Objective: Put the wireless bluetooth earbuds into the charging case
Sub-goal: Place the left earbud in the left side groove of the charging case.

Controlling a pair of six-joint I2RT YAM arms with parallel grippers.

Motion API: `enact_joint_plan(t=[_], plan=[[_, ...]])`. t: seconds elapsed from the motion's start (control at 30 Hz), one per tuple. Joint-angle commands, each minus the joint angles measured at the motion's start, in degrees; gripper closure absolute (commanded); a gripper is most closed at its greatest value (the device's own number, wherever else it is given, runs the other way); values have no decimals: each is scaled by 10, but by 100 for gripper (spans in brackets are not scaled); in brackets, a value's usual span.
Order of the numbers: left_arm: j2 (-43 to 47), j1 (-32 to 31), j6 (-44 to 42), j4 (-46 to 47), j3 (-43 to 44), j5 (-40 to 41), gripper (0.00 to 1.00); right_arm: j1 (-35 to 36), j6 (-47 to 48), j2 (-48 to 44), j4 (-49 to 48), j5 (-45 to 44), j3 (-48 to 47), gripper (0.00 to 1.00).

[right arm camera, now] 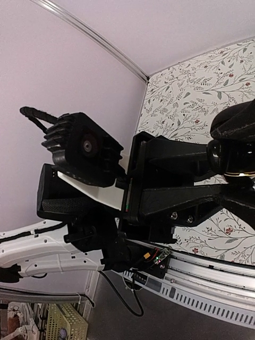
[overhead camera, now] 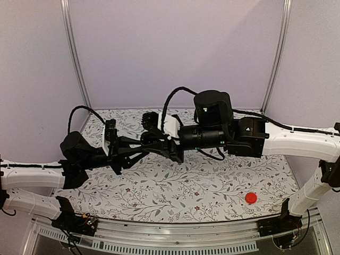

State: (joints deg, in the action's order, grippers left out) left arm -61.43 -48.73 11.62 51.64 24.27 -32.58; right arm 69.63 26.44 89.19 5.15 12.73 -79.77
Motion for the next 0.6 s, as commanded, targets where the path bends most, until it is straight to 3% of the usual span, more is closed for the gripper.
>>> enact_joint_plan(t=[0.0, 0.57], plan=[[9, -6, -6, 15, 16, 3, 81, 4, -3, -10, 10, 5, 1, 68], [5, -6, -8, 9, 17, 5, 80, 4, -17, -30, -18, -17, 4, 53]])
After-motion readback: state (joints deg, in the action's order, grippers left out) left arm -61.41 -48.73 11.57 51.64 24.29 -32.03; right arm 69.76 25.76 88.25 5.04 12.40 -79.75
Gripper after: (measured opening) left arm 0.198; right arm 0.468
